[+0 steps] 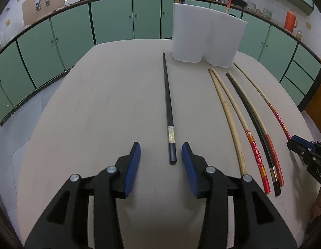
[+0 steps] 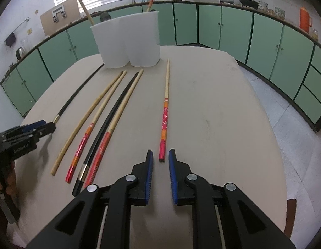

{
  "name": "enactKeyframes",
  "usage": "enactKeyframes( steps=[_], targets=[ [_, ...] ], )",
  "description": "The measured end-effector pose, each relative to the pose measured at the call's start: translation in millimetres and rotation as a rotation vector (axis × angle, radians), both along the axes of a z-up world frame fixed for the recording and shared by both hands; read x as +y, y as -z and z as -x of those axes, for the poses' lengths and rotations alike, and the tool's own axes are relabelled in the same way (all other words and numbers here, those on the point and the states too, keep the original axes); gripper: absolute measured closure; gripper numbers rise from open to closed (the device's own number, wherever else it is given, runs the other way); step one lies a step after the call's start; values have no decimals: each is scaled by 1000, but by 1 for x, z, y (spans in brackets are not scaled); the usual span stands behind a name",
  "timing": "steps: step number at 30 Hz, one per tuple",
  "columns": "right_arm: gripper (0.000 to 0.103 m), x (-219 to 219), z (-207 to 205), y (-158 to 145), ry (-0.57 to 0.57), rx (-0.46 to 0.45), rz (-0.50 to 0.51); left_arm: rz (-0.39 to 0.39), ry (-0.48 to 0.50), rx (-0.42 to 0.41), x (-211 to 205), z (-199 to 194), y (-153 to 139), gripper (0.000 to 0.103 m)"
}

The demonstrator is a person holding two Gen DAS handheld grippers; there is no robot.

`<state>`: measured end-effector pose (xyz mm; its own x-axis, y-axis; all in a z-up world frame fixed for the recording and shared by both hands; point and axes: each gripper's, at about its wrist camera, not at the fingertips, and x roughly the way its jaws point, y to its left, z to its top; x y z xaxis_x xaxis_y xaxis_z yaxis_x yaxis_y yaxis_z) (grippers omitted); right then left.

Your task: Organize utensils

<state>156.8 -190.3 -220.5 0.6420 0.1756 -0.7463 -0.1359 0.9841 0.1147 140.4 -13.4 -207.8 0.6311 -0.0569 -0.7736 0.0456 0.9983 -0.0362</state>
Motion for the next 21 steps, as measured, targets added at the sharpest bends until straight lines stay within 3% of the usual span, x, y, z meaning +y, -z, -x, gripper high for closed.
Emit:
enactKeyframes(
  steps=[6, 21],
  targets=[
    [87, 0, 1, 1, -3, -2, 3, -3, -5, 2, 3, 7, 0, 58],
    [87, 5, -1, 1, 1, -3, 46, 1, -4, 2, 5, 9, -1, 60]
  ],
)
